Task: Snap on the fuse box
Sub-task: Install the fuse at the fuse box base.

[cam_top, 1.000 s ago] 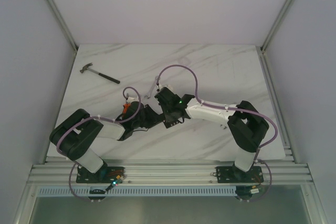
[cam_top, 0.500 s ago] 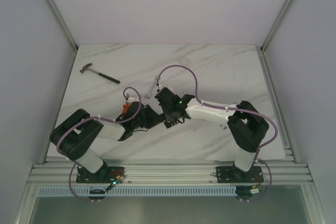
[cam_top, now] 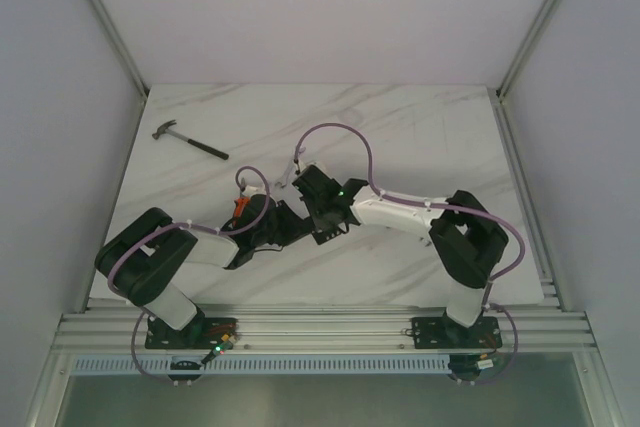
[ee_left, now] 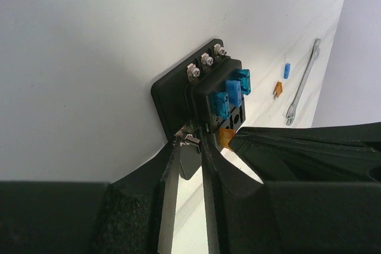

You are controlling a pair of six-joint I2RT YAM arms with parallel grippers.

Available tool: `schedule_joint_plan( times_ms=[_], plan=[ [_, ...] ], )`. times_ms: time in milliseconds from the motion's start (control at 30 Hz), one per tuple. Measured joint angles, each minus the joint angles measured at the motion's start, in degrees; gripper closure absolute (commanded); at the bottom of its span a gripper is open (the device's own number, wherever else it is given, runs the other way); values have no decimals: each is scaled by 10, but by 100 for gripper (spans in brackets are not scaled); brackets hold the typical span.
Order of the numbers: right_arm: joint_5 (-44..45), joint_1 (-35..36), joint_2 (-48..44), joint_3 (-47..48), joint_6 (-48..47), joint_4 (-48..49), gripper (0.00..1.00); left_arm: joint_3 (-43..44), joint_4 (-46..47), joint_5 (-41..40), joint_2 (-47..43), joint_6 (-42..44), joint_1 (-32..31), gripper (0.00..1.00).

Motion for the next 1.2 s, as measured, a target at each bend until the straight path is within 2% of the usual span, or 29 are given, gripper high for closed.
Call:
schedule_joint_plan(
  times_ms=[333,533,700,867,1200],
  plan=[
    [-6,2,30,17,-11,10,100,0,9,3,8,-6,-3,70],
    [-10,3,23,16,-15,-3,91,0,10,5,8,-8,-5,70],
    [-13,3,-18,16,-19,-19,80,0,9,5,8,-8,-5,70],
    [-13,0,-60,18,-18,-35,79,0,9,5,8,-8,-5,70],
    [-21,-16,-19,18,-14,-57,77,0,9,6,8,-8,-5,70]
  ],
)
